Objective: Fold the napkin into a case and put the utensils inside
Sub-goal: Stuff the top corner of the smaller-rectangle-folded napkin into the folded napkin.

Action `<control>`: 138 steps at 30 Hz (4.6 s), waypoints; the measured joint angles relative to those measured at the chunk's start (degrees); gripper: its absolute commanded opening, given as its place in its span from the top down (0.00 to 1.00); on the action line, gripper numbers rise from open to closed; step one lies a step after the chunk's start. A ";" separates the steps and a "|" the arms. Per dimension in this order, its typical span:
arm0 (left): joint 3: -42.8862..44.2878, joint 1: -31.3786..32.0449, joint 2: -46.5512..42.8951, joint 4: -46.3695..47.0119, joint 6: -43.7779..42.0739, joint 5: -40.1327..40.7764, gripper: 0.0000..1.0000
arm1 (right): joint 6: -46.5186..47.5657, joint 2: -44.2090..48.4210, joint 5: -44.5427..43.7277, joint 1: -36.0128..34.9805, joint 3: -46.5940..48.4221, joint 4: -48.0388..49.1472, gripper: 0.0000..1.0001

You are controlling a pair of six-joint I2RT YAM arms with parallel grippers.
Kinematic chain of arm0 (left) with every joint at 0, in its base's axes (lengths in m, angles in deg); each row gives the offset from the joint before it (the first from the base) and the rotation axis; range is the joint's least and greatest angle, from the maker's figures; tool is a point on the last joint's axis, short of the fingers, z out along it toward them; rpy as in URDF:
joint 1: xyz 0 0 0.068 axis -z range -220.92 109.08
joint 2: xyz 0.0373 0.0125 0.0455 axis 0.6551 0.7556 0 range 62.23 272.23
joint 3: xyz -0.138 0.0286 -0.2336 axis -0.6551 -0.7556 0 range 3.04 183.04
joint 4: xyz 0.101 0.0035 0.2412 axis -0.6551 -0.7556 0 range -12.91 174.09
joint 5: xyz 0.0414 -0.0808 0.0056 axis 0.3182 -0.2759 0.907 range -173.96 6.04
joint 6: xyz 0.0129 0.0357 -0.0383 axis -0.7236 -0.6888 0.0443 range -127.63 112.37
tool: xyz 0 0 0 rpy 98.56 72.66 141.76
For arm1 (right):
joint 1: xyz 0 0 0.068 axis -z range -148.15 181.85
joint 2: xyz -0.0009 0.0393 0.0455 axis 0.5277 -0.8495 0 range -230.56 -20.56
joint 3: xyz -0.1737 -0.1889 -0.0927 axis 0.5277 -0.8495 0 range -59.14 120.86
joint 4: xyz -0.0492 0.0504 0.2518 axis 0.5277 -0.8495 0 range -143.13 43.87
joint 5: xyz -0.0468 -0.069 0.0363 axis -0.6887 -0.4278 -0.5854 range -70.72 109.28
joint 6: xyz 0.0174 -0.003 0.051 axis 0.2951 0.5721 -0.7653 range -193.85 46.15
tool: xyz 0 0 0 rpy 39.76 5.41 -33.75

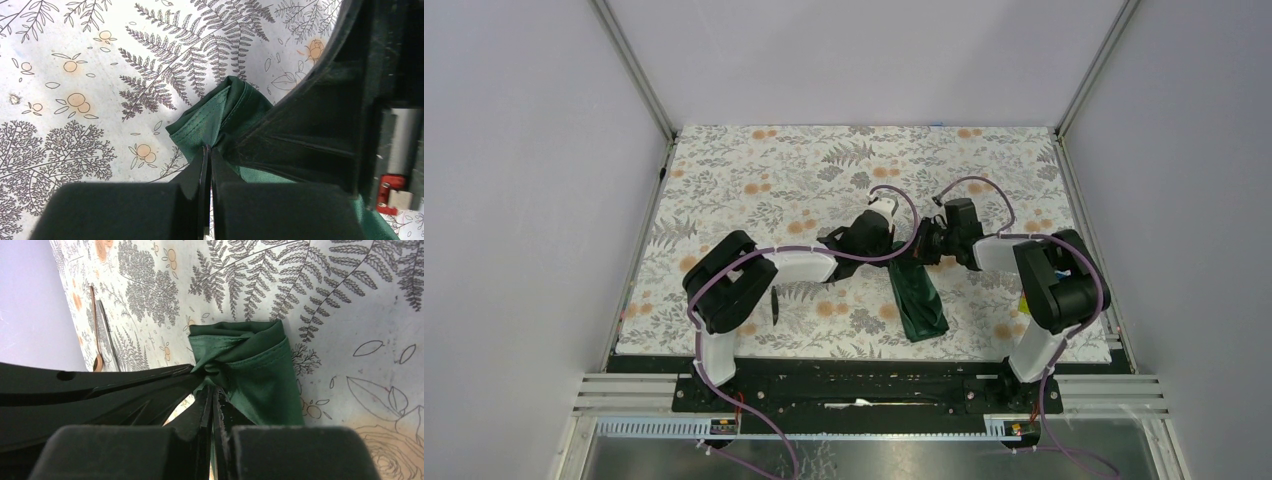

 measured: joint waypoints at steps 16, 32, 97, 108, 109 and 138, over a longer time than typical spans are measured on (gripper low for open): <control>-1.25 -0.79 -0.68 0.74 2.14 -1.20 1.00 | -3.67 -3.96 3.89 0.28 0.33 4.39 0.76; -2.86 -1.16 -1.84 1.07 3.21 -2.19 1.00 | 1.81 -0.92 4.68 3.08 -1.18 -0.87 0.69; -4.35 -1.64 -3.32 0.87 4.63 -3.72 1.00 | -0.46 -3.13 4.85 -0.33 0.92 3.39 1.00; -5.38 -1.97 -4.59 0.42 5.73 -3.56 1.00 | -4.74 -9.68 5.07 -3.69 0.90 12.79 1.00; -5.62 -1.97 -4.72 0.59 6.05 -3.54 1.00 | -4.79 -9.68 4.92 -3.72 0.90 12.94 1.00; -6.73 -2.49 -5.11 1.09 9.29 -3.10 1.00 | -10.58 -12.52 9.03 -4.42 -0.31 19.19 1.00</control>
